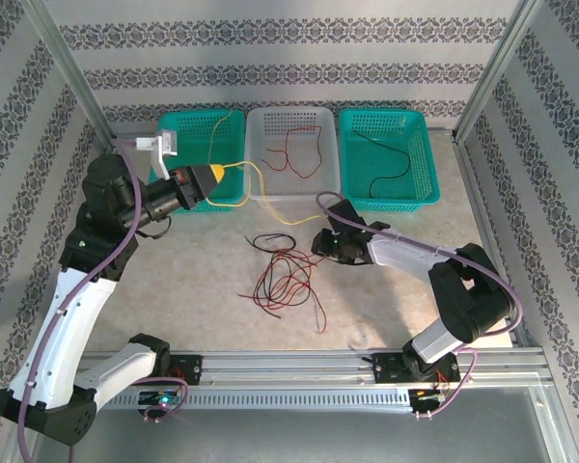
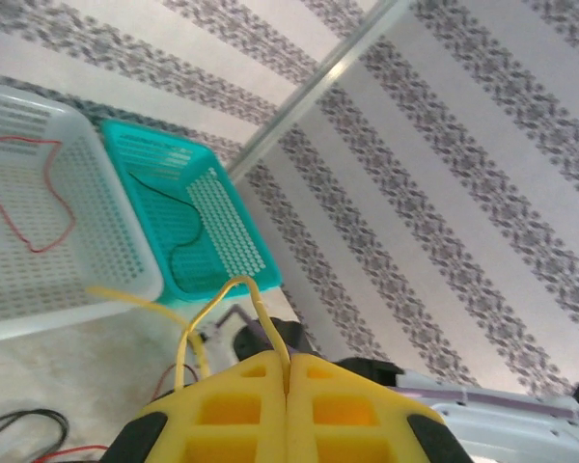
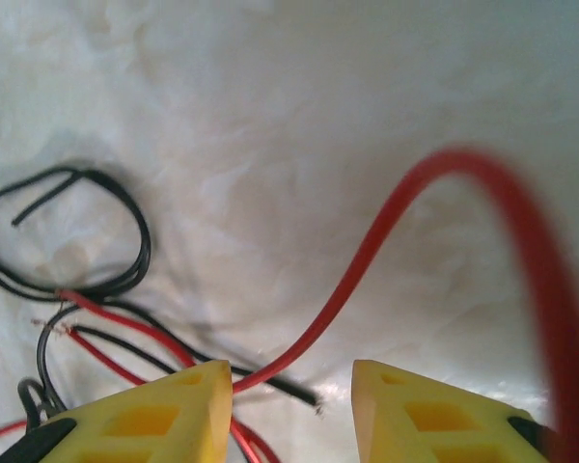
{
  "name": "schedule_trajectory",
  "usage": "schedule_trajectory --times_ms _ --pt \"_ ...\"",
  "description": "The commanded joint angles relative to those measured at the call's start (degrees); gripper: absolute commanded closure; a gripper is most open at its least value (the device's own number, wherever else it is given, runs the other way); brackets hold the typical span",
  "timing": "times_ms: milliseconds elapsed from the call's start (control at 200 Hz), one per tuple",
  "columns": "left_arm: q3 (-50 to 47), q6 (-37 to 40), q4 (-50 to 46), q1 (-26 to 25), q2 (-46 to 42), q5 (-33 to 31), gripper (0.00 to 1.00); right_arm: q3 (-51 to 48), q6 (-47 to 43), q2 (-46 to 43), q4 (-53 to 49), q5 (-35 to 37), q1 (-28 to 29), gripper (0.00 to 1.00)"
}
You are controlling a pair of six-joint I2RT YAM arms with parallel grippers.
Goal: Untangle the cables
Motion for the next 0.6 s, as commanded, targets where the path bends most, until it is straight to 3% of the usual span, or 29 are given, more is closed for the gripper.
schedule_trajectory --times_ms 0,75,145,370,595 --pt "3.5 3.3 -4.9 2.2 -1.0 -4.8 1.0 0.5 -1.9 -2.1 -1.0 -0.9 -0.5 0.54" --pt "4.6 4.1 -6.2 3.2 -0.4 -7.8 1.0 0.7 -2.8 -5.1 -2.4 -0.2 -0.2 0.39" --pt "5.8 4.4 -6.9 4.5 0.8 -10.7 1.0 1.4 -3.9 -8.1 -4.8 1.3 0.1 0.35" --pt "9.1 3.8 -1.7 9.9 8.4 -21.2 1.0 4.9 -6.7 -17.5 -12.4 5.4 3.0 0.32" --pt "8.1 2.3 14.0 15.4 19.2 -22.3 1.0 4.9 -7.3 -24.0 -15.4 8.7 5.7 0.3"
